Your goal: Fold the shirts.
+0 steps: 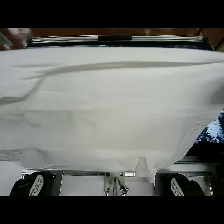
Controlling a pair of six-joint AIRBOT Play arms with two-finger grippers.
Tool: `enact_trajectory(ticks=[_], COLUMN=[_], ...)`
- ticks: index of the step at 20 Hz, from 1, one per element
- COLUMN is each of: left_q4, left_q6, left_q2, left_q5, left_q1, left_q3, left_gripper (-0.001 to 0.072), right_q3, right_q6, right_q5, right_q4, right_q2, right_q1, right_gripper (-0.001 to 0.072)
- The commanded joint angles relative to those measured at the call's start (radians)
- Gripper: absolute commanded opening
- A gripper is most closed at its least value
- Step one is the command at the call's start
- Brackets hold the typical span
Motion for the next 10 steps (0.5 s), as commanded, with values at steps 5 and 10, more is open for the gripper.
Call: enact_trajectory(ticks=[5, 10], left_q4=[-0.130, -0.172], left_q6=[0.093, 0.178], left_q2=[-0.373, -0.778], left_q5=[0.157, 0.459], left_q1=[-0.017, -0.105], left_q3=[-0.408, -0.373], left_gripper=[0.0028, 0.0028], right_q3=[0.000, 0.000], right_q6=[0.007, -0.016], right_q5=[0.000, 0.365], right_q4=[0.243, 0.256], right_q2=[-0.605, -0.954], right_q1=[0.002, 0.108], right_gripper=[0.0041, 0.0041])
